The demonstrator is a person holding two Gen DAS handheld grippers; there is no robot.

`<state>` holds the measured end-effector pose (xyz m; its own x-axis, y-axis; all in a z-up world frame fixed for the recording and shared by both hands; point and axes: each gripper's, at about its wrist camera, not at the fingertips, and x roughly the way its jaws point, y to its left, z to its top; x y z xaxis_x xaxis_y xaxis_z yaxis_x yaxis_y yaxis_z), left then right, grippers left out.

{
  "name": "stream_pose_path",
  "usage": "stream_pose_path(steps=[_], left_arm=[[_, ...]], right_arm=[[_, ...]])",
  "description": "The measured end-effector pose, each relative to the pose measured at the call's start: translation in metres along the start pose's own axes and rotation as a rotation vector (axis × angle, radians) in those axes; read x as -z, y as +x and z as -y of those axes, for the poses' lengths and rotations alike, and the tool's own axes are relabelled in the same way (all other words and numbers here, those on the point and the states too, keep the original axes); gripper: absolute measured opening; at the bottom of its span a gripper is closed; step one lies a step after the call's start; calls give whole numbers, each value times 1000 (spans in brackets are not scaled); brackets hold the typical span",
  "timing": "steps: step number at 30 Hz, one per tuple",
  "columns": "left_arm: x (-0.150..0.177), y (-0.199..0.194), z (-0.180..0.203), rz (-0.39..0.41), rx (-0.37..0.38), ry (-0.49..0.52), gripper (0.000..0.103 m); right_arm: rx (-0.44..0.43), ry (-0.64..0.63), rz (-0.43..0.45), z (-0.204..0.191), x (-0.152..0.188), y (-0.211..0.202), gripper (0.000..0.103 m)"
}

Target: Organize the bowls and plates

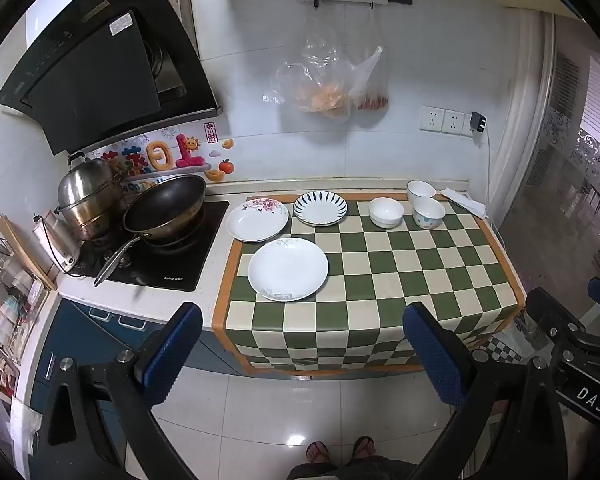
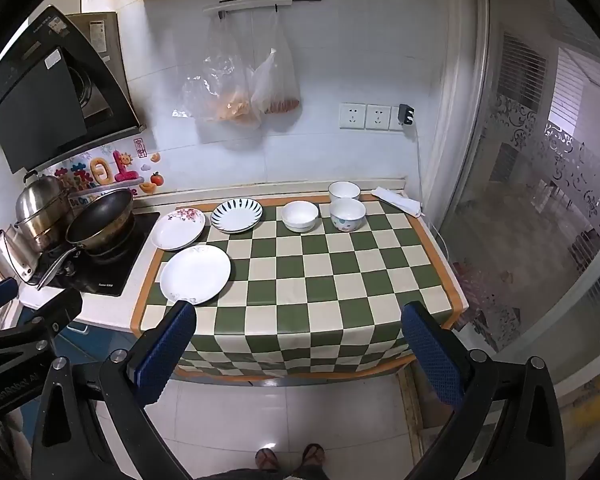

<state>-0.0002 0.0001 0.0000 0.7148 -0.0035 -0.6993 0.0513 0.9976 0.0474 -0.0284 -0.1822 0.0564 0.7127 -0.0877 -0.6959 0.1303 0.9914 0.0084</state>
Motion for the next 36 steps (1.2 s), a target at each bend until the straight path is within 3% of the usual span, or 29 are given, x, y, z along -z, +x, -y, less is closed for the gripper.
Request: stream_pose_path(steps=[36], left_arm=[[-7, -1, -3, -1, -4, 2, 102]], right_arm=[[22, -5, 25, 6, -9, 1, 103]])
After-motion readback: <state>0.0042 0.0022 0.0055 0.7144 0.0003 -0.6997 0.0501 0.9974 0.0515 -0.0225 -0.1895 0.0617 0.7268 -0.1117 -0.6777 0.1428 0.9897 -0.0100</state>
